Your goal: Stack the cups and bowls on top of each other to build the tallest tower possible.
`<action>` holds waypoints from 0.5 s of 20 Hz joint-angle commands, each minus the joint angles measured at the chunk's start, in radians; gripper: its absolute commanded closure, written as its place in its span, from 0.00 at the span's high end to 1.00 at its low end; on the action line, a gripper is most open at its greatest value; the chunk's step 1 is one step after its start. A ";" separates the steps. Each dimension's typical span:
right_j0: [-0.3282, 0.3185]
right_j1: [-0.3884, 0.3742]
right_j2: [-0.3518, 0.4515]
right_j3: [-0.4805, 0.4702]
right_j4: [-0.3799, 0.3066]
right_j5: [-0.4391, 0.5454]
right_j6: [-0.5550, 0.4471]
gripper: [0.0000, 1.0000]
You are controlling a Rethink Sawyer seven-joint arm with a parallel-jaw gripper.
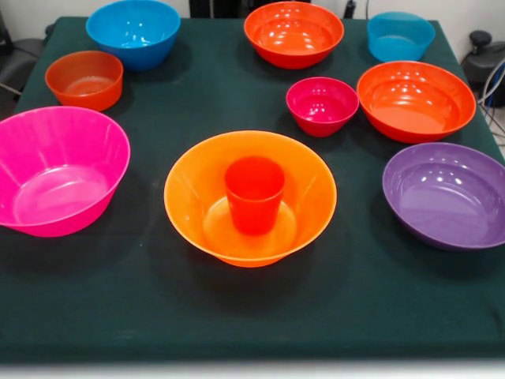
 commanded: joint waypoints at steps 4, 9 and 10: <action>-0.258 -0.062 0.255 0.197 -0.150 0.088 -0.286 1.00; -0.276 -0.072 0.320 0.189 -0.127 0.156 -0.257 1.00; -0.270 -0.051 0.324 0.196 -0.159 0.126 -0.236 1.00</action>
